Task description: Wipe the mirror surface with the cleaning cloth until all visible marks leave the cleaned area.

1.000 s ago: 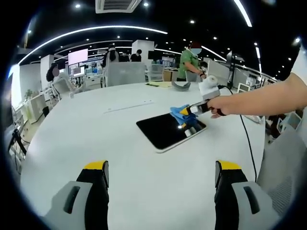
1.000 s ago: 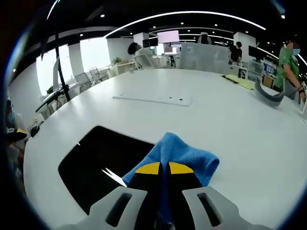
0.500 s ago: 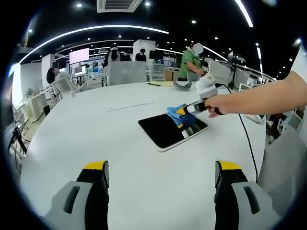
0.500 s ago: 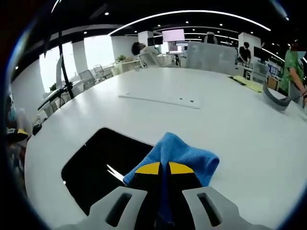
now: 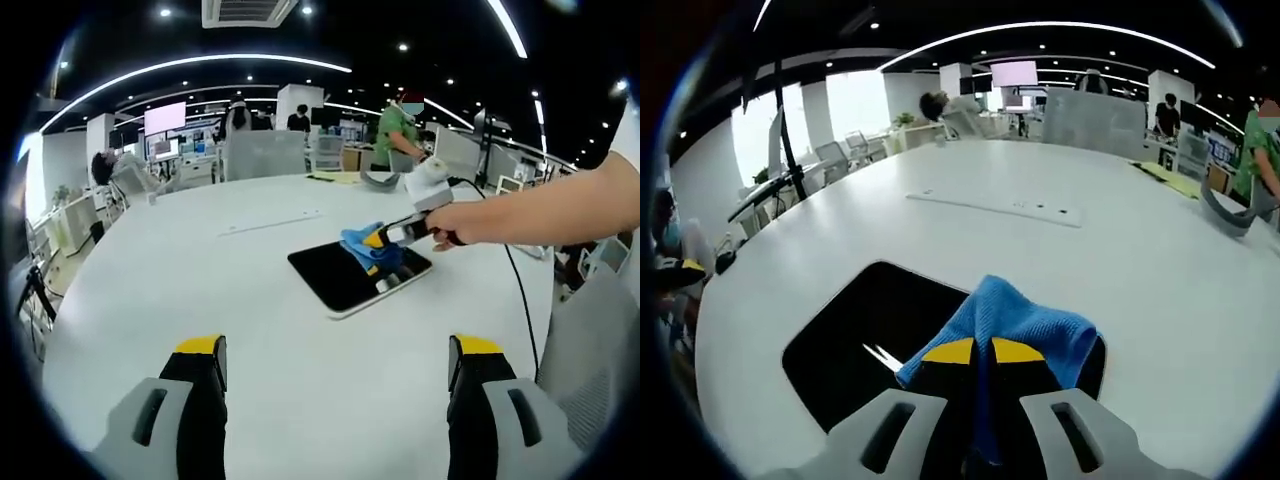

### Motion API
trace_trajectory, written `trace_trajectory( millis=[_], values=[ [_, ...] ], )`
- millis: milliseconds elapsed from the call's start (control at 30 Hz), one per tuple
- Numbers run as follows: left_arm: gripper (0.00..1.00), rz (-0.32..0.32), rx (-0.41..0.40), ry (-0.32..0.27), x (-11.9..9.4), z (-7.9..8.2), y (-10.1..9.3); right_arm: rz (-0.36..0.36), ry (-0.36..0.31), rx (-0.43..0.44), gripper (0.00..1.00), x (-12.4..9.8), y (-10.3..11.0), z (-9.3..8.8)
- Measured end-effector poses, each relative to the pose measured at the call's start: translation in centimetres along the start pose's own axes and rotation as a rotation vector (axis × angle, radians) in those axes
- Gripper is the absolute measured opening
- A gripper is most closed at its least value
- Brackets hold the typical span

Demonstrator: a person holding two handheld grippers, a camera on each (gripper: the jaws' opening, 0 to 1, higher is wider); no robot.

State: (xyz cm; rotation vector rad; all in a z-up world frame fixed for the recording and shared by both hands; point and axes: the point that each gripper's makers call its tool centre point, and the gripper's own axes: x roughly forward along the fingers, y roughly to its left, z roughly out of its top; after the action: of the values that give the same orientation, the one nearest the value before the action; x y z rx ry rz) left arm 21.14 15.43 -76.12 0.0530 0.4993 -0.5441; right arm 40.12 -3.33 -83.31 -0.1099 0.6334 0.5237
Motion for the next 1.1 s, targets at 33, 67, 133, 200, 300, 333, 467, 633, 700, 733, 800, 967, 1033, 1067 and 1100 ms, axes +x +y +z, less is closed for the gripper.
trace_trajectory(
  millis=[33,67,133,200,300,333,467,633,700,733,800,967,1033,1067,1100],
  values=[
    [0.92,0.000,0.000,-0.001,0.0,0.1,0.0,0.001,0.000,0.001,0.00,0.0,0.0,0.0],
    [0.92,-0.001,0.003,-0.001,-0.1,0.1,-0.1,0.003,0.001,0.000,0.00,-0.1,0.1,-0.1],
    [0.92,-0.002,0.006,-0.005,-0.1,0.3,-0.1,0.005,0.002,-0.002,0.00,-0.3,0.3,-0.3],
    [0.92,-0.005,0.008,-0.012,-0.1,0.5,-0.2,0.006,0.005,-0.003,0.00,-0.5,0.5,-0.4],
    [0.92,-0.008,0.011,-0.020,-0.2,0.8,-0.3,0.008,0.006,-0.007,0.00,-1.1,0.9,-0.8],
    [0.92,-0.009,0.012,-0.022,-0.2,0.8,-0.4,0.010,0.007,-0.008,0.00,-1.2,1.0,-0.9],
    [0.92,-0.019,0.019,-0.029,-0.2,1.1,-0.8,0.015,0.010,-0.015,0.00,-1.8,1.5,-1.4],
    [0.92,-0.023,0.028,-0.040,-0.3,1.5,-1.0,0.023,0.017,-0.021,0.00,-1.8,1.2,-1.9],
    [0.92,-0.023,0.031,-0.043,-0.3,1.6,-1.0,0.024,0.017,-0.019,0.00,-1.7,1.0,-2.1],
    [0.92,-0.024,0.031,-0.045,-0.4,1.7,-1.0,0.024,0.017,-0.018,0.00,-1.7,0.9,-2.2],
    [0.92,-0.024,0.033,-0.045,-0.4,1.7,-1.0,0.025,0.017,-0.018,0.00,-1.6,0.8,-2.3],
    [0.92,-0.026,0.035,-0.048,-0.6,1.7,-1.2,0.029,0.014,-0.014,0.00,-1.6,0.4,-2.9],
    [0.92,-0.026,0.036,-0.052,-0.6,1.8,-1.2,0.032,0.016,-0.018,0.00,-1.6,0.4,-3.0],
    [0.93,-0.027,0.035,-0.054,-0.6,1.8,-1.3,0.033,0.016,-0.019,0.00,-1.6,0.4,-3.1],
    [0.93,-0.027,0.035,-0.056,-0.6,1.9,-1.3,0.034,0.016,-0.018,0.00,-1.7,0.5,-3.2]
  ],
)
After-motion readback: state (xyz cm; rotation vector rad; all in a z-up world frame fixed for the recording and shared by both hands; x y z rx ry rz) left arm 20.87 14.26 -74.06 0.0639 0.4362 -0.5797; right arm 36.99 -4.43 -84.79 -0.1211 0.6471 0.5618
